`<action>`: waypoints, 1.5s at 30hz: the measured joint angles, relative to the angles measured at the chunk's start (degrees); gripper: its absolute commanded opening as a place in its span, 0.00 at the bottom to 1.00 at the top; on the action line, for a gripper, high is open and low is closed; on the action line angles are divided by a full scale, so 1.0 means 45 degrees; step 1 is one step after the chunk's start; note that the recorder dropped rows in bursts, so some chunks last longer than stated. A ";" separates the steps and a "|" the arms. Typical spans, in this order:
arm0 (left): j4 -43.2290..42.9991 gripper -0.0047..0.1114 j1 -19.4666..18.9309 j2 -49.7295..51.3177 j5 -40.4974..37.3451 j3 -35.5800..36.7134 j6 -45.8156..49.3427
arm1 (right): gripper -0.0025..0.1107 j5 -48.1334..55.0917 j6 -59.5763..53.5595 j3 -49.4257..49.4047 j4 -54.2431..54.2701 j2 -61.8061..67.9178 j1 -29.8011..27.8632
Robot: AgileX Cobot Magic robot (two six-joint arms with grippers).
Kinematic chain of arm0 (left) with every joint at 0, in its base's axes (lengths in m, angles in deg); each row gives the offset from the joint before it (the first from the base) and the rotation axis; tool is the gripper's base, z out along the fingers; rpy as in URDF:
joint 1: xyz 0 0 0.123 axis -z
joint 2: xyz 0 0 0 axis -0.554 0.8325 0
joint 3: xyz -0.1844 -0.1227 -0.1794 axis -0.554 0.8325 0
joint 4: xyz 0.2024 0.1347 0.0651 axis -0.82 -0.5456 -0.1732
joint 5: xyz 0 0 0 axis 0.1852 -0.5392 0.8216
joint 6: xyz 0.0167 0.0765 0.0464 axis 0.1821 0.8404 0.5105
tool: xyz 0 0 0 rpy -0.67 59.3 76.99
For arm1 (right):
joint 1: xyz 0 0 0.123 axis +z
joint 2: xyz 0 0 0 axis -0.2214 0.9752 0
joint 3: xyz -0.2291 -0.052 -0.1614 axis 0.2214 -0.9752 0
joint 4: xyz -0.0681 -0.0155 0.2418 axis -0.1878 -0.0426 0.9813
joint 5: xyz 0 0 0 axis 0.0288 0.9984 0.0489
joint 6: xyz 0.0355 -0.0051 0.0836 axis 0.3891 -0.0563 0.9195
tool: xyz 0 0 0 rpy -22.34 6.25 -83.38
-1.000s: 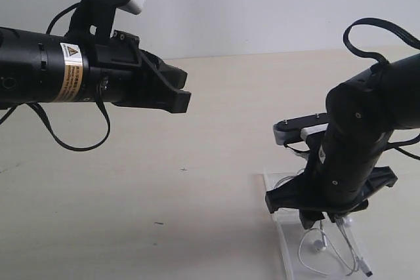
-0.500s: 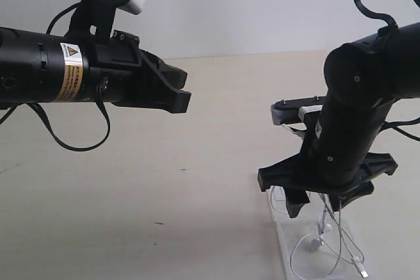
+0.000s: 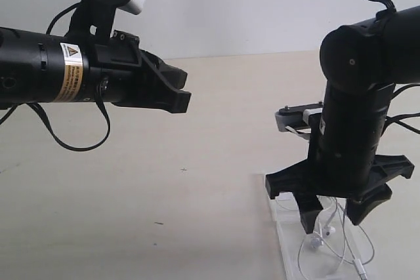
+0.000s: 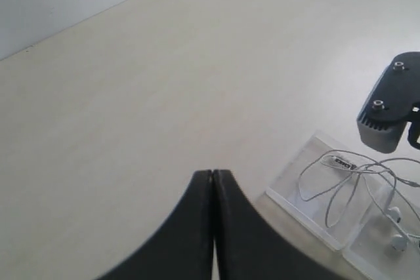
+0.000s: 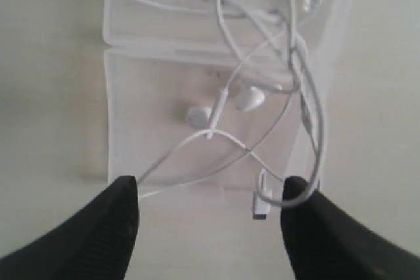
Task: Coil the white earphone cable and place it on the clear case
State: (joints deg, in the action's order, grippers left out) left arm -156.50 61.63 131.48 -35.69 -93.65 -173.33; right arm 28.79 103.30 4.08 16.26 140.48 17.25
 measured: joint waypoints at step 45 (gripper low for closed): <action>0.0012 0.04 -0.1800 0.0006 -0.7522 0.1044 -0.0554 | 0.02 -0.6297 -0.0337 -0.3477 -0.3568 -1.7167 0.0000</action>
State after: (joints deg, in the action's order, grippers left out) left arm -156.45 53.53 131.50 -69.54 -88.95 -175.83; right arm 0.45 101.78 -11.57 0.21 63.22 17.25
